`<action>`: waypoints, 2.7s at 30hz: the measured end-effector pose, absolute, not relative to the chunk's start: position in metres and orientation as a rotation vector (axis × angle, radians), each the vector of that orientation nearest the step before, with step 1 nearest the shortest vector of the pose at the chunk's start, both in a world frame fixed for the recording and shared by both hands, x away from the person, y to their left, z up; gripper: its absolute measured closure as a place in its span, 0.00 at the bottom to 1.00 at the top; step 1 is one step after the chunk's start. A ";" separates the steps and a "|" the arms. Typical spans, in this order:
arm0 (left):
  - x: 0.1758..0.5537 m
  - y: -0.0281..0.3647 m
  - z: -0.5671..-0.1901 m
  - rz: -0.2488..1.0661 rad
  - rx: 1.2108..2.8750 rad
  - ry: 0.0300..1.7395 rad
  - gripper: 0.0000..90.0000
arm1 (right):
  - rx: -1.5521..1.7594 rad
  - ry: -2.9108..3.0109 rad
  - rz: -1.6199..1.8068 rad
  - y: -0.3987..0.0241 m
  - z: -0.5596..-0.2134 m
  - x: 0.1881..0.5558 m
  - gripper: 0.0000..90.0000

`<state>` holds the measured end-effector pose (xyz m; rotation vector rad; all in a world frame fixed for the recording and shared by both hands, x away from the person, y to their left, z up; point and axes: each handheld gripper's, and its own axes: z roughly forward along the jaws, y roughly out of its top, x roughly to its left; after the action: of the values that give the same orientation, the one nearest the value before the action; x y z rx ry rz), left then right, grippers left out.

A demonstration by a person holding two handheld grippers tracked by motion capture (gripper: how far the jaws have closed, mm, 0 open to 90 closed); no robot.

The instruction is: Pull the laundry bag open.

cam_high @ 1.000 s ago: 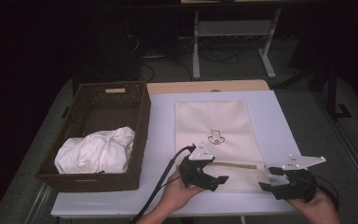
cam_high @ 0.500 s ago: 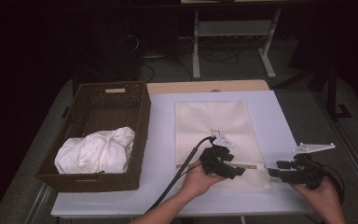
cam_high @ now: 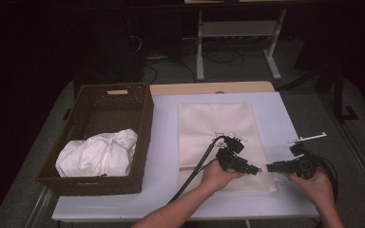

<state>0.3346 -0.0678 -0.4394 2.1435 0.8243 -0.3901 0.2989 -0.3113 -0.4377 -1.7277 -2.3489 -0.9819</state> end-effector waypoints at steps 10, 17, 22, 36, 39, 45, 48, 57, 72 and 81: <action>0.345 -0.077 -0.454 -0.561 2.117 0.933 0.66 | -1.749 -2.252 -0.922 -0.308 -0.443 0.304 0.75; 0.350 -0.085 -0.462 -0.627 2.095 0.975 0.76 | -1.743 -2.254 -0.946 -0.310 -0.446 0.303 0.87; 0.349 -0.089 -0.463 -0.628 2.094 0.982 0.79 | -1.728 -2.246 -0.966 -0.312 -0.447 0.303 0.88; 0.342 -0.096 -0.456 -0.472 2.146 0.910 0.96 | -1.653 -2.165 -1.094 -0.316 -0.442 0.299 0.82; 0.341 -0.096 -0.456 -0.454 2.152 0.897 0.97 | -1.646 -2.154 -1.091 -0.314 -0.444 0.301 0.78; 0.339 -0.095 -0.457 -0.449 2.148 0.885 0.97 | -1.668 -2.170 -1.047 -0.312 -0.449 0.303 0.89; 0.338 -0.095 -0.458 -0.467 2.154 0.878 0.91 | -1.659 -2.182 -1.049 -0.312 -0.448 0.302 0.91; 0.336 -0.096 -0.460 -0.499 2.179 0.885 0.91 | -1.668 -2.180 -1.075 -0.313 -0.445 0.301 0.91; 0.337 -0.091 -0.463 -0.490 2.085 0.932 0.95 | -1.659 -2.197 -1.071 -0.312 -0.444 0.299 0.91; 0.332 -0.089 -0.460 -0.434 2.086 0.903 0.97 | -1.641 -2.242 -1.043 -0.311 -0.444 0.299 0.92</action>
<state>0.3322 -0.0885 -0.4598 2.0861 0.9025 -0.4341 0.2991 -0.3114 -0.4445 -1.6405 -2.2418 -1.0425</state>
